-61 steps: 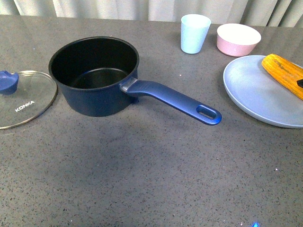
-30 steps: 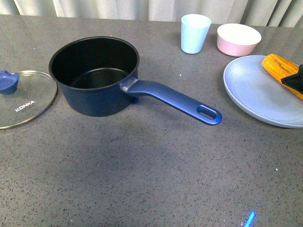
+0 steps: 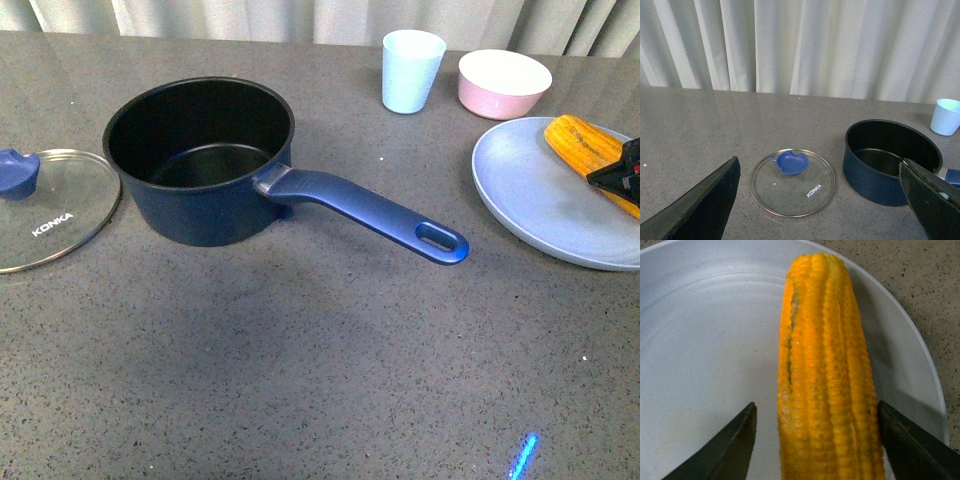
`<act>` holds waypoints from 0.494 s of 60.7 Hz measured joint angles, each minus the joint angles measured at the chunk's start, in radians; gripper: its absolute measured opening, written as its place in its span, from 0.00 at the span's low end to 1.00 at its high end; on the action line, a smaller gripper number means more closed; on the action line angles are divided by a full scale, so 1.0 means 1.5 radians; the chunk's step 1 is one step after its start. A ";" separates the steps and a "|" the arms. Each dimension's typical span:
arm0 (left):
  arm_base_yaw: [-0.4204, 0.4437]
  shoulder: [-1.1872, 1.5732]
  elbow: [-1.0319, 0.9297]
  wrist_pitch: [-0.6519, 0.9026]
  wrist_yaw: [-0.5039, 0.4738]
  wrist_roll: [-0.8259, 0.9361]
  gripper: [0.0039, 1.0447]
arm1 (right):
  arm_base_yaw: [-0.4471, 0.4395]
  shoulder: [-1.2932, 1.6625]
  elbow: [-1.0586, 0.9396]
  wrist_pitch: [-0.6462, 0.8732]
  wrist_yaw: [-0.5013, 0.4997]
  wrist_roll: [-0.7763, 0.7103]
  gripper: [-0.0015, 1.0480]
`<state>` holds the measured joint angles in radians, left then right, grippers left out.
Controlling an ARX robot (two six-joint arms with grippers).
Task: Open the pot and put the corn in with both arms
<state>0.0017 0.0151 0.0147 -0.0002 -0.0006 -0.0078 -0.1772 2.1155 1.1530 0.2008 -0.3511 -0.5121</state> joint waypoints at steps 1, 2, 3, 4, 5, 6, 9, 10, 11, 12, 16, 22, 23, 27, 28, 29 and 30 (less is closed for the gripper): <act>0.000 0.000 0.000 0.000 0.000 0.000 0.92 | 0.000 0.000 0.000 0.000 0.000 0.000 0.58; 0.000 0.000 0.000 0.000 0.000 0.000 0.92 | 0.000 0.001 0.000 -0.001 0.000 0.000 0.54; 0.000 0.000 0.000 0.000 0.000 0.000 0.92 | 0.000 0.001 0.000 -0.002 0.000 0.000 0.53; 0.000 0.000 0.000 0.000 0.000 0.000 0.92 | 0.000 0.001 0.000 -0.003 0.000 0.000 0.49; 0.000 0.000 0.000 0.000 0.000 0.000 0.92 | 0.000 0.001 0.000 -0.003 0.000 0.000 0.48; 0.000 0.000 0.000 0.000 0.000 0.000 0.92 | -0.001 0.001 0.000 -0.004 0.000 0.000 0.44; 0.000 0.000 0.000 0.000 0.000 0.000 0.92 | -0.002 0.001 0.000 -0.004 -0.001 0.000 0.39; 0.000 0.000 0.000 0.000 0.000 0.000 0.92 | -0.003 0.001 0.000 -0.004 -0.002 0.000 0.37; 0.000 0.000 0.000 0.000 0.000 0.000 0.92 | -0.004 0.001 0.000 -0.004 -0.004 0.000 0.35; 0.000 0.000 0.000 0.000 0.000 0.000 0.92 | -0.005 0.001 0.000 -0.004 -0.005 0.000 0.35; 0.000 0.000 0.000 0.000 0.000 0.000 0.92 | -0.009 0.001 0.000 -0.004 -0.013 0.002 0.29; 0.000 0.000 0.000 0.000 0.000 0.000 0.92 | -0.015 -0.007 -0.007 -0.003 -0.035 0.010 0.25; 0.000 0.000 0.000 0.000 0.000 0.000 0.92 | -0.017 -0.012 -0.011 -0.003 -0.042 0.013 0.23; 0.000 0.000 0.000 0.000 0.000 0.000 0.92 | -0.019 -0.031 -0.026 -0.002 -0.063 0.020 0.21; 0.000 0.000 0.000 0.000 0.000 0.000 0.92 | -0.020 -0.041 -0.033 0.000 -0.076 0.025 0.21; 0.000 0.000 0.000 0.000 0.000 0.000 0.92 | -0.020 -0.046 -0.037 0.002 -0.081 0.027 0.21; 0.000 0.000 0.000 0.000 0.000 0.000 0.92 | -0.020 -0.052 -0.040 0.003 -0.086 0.032 0.21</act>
<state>0.0017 0.0151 0.0147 -0.0002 -0.0006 -0.0078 -0.2070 2.0377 1.0924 0.2047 -0.4809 -0.4641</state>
